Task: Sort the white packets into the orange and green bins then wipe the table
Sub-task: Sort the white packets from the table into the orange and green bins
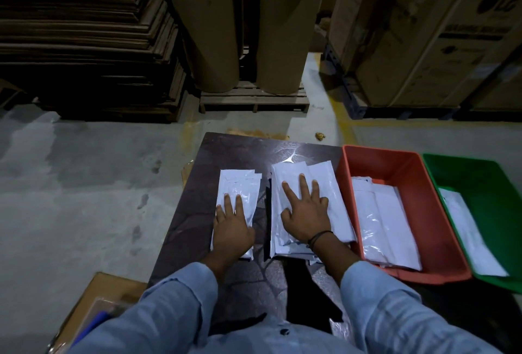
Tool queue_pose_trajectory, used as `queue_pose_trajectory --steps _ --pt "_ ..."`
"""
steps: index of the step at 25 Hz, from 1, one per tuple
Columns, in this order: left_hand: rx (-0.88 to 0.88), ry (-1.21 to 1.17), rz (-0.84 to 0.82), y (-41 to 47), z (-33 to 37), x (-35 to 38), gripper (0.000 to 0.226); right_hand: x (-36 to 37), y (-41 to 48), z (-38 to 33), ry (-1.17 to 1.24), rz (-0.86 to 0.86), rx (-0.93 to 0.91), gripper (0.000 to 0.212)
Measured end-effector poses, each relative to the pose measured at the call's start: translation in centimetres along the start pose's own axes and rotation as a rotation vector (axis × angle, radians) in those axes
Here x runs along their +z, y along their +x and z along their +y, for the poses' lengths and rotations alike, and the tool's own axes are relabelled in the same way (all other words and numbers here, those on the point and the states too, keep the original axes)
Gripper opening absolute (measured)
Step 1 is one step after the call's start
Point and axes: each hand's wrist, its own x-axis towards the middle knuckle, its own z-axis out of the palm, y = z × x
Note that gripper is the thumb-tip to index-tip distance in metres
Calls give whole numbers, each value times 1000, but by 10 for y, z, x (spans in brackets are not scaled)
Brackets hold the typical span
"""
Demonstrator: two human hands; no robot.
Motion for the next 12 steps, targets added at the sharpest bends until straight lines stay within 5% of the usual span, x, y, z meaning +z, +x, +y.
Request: queue_pose_trajectory --steps 12 --pt "-55 -81 156 -4 5 -40 84 -8 -2 -4 -23 41 -19 70"
